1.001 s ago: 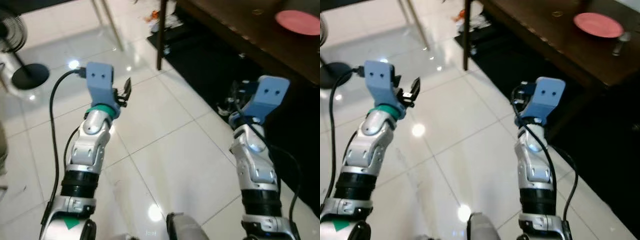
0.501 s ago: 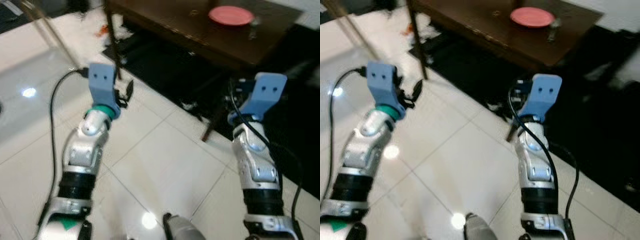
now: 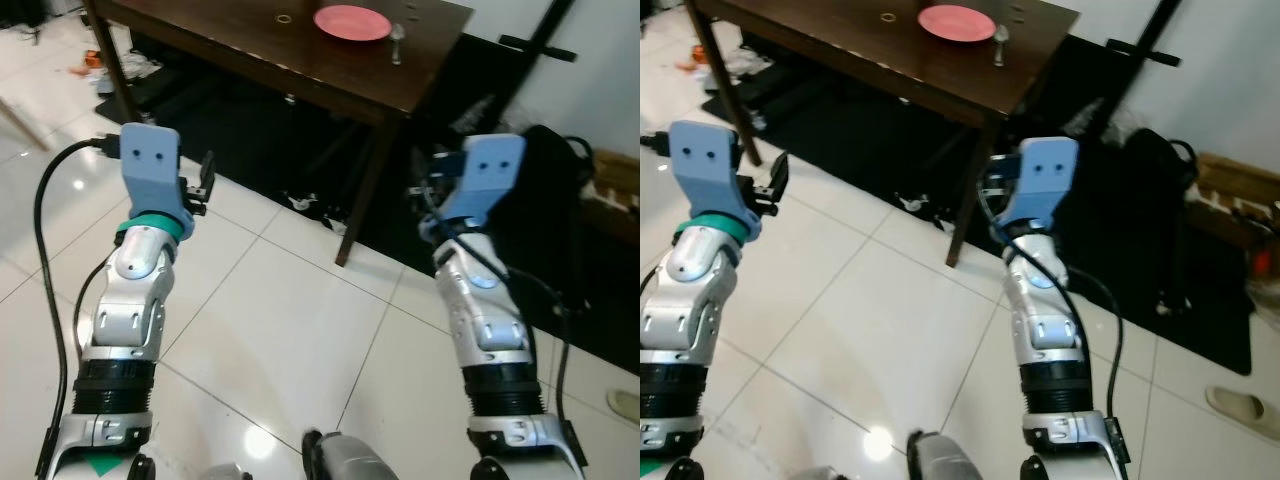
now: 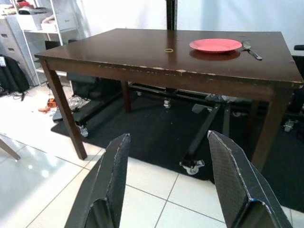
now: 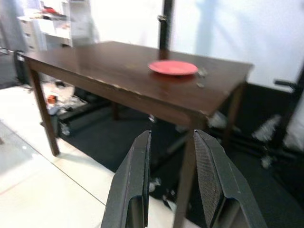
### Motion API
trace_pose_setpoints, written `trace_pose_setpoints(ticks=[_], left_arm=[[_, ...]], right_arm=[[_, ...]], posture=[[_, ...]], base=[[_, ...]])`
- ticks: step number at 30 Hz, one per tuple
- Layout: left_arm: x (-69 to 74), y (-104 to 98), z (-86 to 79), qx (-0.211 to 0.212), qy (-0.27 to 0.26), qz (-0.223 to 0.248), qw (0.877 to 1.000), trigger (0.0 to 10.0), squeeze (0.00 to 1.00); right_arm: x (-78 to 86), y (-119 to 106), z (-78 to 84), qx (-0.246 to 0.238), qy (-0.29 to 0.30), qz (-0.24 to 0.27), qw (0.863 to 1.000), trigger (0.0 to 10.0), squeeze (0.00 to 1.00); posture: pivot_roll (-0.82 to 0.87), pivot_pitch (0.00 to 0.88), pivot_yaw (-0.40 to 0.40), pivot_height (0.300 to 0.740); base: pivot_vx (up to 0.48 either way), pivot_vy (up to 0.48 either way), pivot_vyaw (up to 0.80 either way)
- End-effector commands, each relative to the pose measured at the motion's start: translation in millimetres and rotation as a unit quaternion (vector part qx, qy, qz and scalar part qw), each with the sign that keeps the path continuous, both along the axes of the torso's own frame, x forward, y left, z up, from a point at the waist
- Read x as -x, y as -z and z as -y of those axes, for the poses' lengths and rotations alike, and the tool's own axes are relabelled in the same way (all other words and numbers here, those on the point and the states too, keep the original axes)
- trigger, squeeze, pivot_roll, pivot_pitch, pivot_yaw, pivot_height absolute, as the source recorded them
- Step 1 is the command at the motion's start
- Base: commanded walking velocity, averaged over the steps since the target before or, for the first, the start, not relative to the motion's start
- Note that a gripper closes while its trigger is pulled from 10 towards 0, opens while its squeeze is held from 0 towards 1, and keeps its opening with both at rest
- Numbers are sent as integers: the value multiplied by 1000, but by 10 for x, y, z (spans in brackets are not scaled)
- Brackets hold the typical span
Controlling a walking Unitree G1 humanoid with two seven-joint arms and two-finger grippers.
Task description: Setting the table
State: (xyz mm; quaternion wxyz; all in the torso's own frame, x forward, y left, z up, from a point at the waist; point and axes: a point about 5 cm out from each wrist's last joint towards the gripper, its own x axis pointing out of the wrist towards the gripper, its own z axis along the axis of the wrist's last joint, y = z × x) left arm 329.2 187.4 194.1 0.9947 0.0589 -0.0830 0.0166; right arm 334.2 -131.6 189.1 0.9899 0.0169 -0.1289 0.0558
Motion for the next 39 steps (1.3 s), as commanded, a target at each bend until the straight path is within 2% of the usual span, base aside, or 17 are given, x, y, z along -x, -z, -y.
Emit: trace_pose_setpoints(ticks=[1, 6, 15, 28, 39], left_arm=[[-7, 14, 50, -2, 5, -3, 1000, 10000, 0], [-44, -35, 29, -16, -19, 10, 1000, 10000, 0], [-114, -92, 7, -36, -61, 18, 997, 10000, 0], [-139, -85, 50, -41, -58, 17, 997, 10000, 0], [-142, -100, 106, -44, -33, 20, 998, 10000, 0]], right_arm=[[-5, 40, 61, 1, 8, -9, 1000, 10000, 0], [-3, 39, 14, 3, 1, -4, 1000, 10000, 0], [-5, 21, -20, -3, -1, 3, 1000, 10000, 0], [-1, 42, 32, -11, 13, -3, 1000, 10000, 0], [-28, 57, 165, -23, 42, -14, 999, 10000, 0]], posture=[[77, 0, -20, 740], [70, 0, -13, 740], [61, 0, -4, 740], [55, 0, 6, 740], [51, 0, 13, 740]], base=[[0, 0, -800], [52, 0, -480], [460, 0, 0], [466, 0, 0], [466, 0, -730]])
